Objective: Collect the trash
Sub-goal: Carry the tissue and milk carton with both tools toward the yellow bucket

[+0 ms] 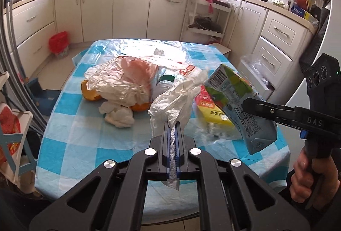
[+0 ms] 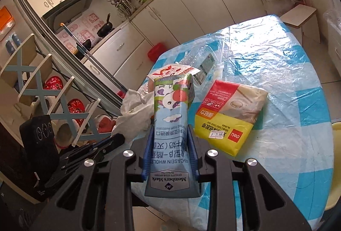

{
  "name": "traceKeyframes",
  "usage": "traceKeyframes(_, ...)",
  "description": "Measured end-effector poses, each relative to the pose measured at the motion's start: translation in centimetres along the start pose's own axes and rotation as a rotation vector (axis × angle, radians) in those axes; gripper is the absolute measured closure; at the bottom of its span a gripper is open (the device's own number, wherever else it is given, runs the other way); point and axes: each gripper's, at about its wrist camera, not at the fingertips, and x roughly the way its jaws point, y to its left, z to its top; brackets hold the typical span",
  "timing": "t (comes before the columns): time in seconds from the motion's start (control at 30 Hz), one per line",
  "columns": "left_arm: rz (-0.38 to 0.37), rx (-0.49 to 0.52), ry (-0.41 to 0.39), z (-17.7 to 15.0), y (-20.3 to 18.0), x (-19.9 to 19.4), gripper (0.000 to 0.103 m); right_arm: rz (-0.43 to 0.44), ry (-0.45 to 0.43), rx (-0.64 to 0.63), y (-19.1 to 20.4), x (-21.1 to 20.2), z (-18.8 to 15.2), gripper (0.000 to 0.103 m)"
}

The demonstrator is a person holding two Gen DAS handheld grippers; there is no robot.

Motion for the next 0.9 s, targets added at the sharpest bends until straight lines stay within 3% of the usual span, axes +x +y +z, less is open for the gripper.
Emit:
traceKeyframes(0.5,0.008,0.1,-0.005,-0.2,-4.2,0.6,0.099,-0.104,-0.136,0.059,-2.9,-4.0,0.6,0.072)
traceKeyframes(0.7,-0.01,0.149,-0.036,0.5,-6.9,0.2,0.099,-0.222,-0.22,0.154,-6.5,-7.8,0.0,0.072)
traceKeyframes(0.9,-0.066,0.2,-0.024,0.6,-10.6,1.2,0.099,-0.438,-0.228,0.328,-11.7,-10.1,-1.7,0.072)
